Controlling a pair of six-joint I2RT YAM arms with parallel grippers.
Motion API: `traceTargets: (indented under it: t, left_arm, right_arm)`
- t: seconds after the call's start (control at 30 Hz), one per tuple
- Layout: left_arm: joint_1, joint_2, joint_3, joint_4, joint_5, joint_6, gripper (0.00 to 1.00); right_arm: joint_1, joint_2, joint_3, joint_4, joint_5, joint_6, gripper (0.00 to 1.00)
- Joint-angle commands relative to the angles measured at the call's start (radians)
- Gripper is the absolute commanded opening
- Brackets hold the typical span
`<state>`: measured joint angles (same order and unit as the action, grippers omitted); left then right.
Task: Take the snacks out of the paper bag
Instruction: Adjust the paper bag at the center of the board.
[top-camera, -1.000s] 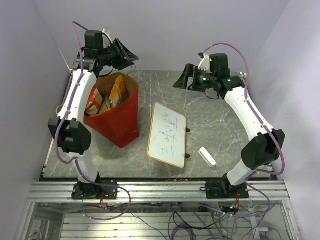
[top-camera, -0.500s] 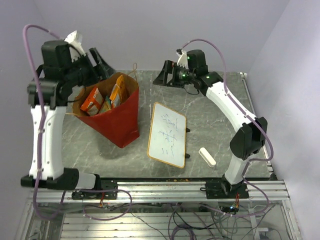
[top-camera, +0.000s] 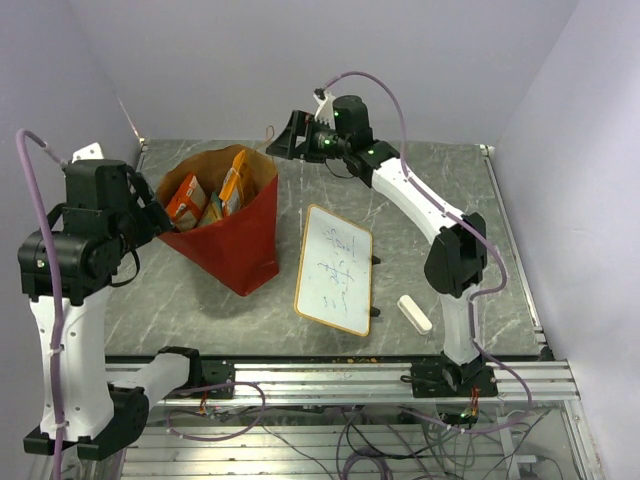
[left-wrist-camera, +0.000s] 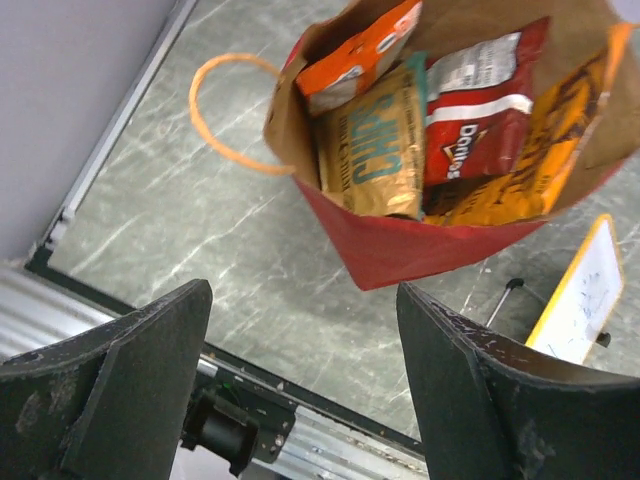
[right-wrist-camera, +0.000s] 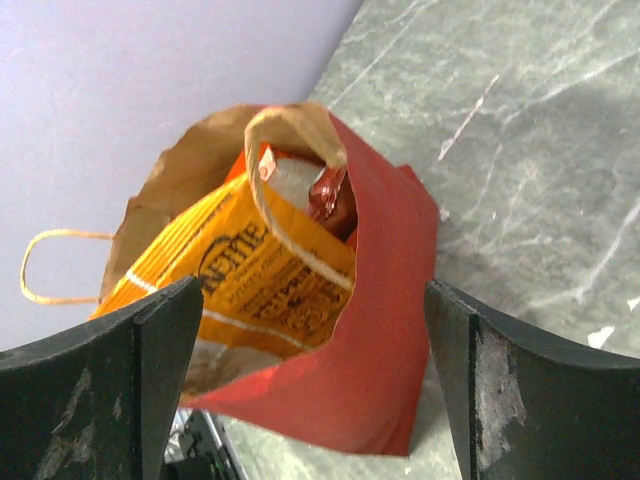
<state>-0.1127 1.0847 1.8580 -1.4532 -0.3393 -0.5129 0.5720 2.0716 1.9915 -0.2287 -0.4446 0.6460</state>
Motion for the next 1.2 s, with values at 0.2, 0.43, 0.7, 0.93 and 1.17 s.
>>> traceTargets:
  t: [0.2, 0.43, 0.7, 0.93, 1.17]
  left_arm:
    - [0.01, 0.008, -0.146, -0.042, -0.173, -0.204, 0.92]
    - [0.01, 0.057, -0.177, 0.01, -0.188, -0.264, 0.98]
    - [0.039, 0.116, -0.216, 0.048, -0.183, -0.262, 0.93]
    - [0.144, 0.171, -0.238, 0.083, -0.123, -0.217, 0.82]
    - [0.195, 0.189, -0.247, 0.138, -0.062, -0.152, 0.54]
  right_arm:
    - [0.022, 0.125, 0.122, 0.144, -0.016, 0.055, 0.73]
    - [0.045, 0.172, 0.185, 0.123, -0.032, 0.057, 0.56]
    - [0.045, 0.163, 0.194, 0.116, -0.02, 0.037, 0.34]
    - [0.043, 0.156, 0.217, 0.075, 0.022, -0.006, 0.04]
    - [0.039, 0.124, 0.221, 0.041, 0.041, -0.044, 0.0]
